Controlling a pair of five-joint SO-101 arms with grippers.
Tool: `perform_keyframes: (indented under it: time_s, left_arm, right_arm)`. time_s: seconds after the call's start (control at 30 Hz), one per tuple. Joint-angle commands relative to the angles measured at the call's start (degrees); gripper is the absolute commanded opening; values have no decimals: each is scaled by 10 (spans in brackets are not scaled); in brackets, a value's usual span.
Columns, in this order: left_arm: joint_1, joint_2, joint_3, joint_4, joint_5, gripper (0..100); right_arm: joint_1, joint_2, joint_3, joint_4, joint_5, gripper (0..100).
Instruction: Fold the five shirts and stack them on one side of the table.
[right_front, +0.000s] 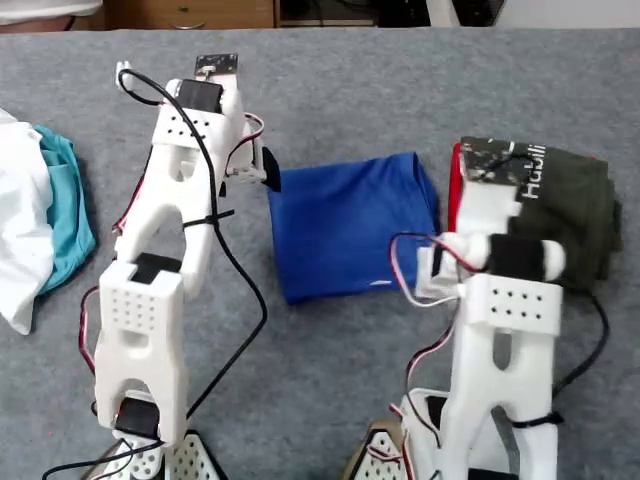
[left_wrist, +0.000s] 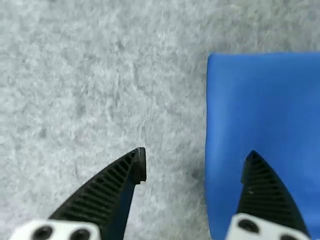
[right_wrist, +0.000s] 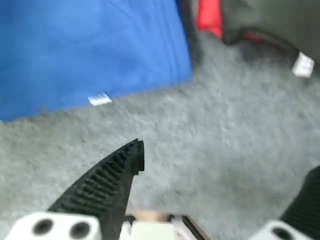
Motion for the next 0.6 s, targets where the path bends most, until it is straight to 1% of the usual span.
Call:
perform_keyframes:
  time_s: [0.0, 0.1, 0.2, 0.4, 0.57]
  left_arm:
    - [11, 8, -57, 4, 6, 309]
    - [9, 13, -85, 26, 5, 309]
    - [5, 10, -90, 31, 4, 308]
    - [1, 8, -90, 31, 4, 308]
    - [4, 9, -90, 31, 4, 307]
  right_arm:
    - [-43, 5, 31, -76, -43, 472]
    - [-61, 38, 63, -134, -79, 472]
    - [-66, 95, 68, -166, -109, 473]
    - [-64, 194, 69, -247, -118, 473]
    - [-67, 257, 67, -320, -145, 473]
